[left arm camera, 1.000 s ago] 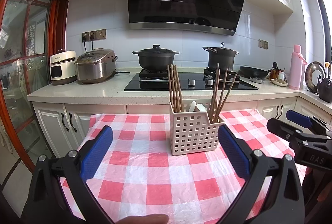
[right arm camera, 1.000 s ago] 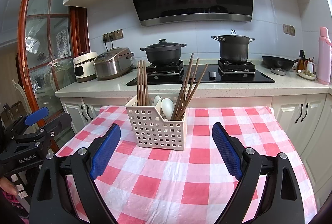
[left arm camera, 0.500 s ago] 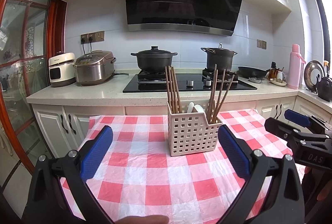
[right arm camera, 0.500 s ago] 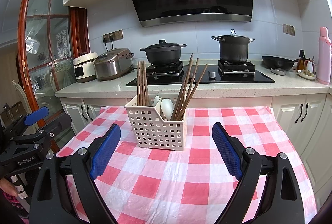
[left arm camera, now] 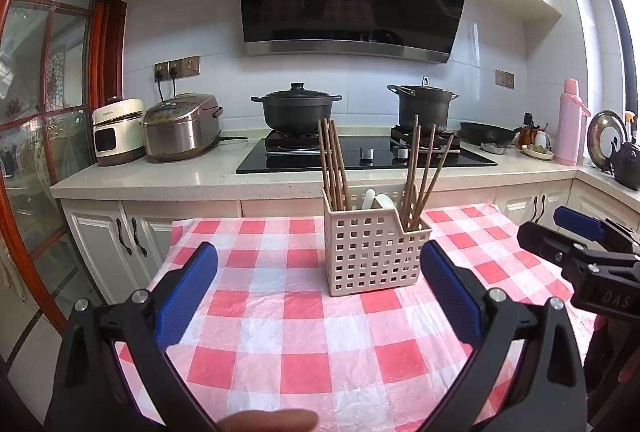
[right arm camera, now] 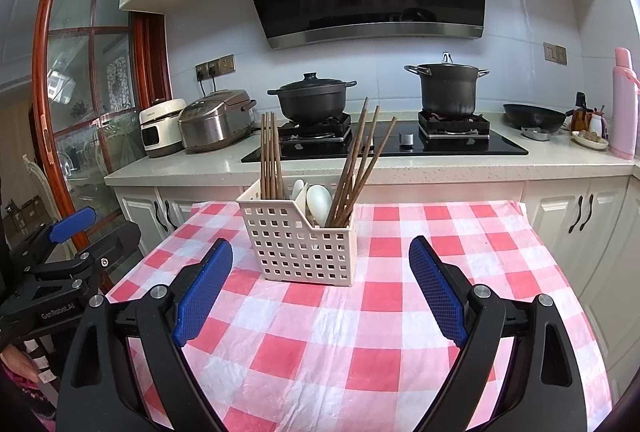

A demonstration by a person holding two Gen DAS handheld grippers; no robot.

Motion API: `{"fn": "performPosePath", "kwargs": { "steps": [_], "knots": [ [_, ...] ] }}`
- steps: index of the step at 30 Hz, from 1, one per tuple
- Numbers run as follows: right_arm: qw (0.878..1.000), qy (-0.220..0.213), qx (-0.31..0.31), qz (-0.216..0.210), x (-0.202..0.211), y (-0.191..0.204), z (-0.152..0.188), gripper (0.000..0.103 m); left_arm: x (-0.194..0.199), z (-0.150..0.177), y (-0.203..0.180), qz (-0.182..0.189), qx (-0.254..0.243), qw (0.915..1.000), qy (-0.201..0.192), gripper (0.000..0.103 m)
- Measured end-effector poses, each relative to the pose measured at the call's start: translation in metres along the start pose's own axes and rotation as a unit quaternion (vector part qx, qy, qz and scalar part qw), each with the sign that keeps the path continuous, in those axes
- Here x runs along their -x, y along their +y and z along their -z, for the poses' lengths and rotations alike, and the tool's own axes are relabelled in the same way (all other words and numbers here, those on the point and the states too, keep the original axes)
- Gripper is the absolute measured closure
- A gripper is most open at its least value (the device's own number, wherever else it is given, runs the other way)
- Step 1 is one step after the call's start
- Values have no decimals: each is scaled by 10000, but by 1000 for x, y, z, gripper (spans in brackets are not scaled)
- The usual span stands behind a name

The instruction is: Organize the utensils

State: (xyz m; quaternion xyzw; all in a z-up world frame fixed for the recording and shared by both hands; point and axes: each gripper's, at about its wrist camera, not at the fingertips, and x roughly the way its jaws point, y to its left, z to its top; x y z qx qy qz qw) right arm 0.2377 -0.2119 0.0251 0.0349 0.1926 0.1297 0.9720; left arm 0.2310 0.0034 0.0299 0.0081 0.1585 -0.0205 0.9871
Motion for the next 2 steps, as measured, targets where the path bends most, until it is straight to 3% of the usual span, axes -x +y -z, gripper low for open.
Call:
{"fn": "performPosePath", "kwargs": {
  "steps": [2],
  "knots": [
    [10000,14,-12,9,0,-1,1,19,-1,1,-1,-11,-25,10000,19,5]
  ]
}}
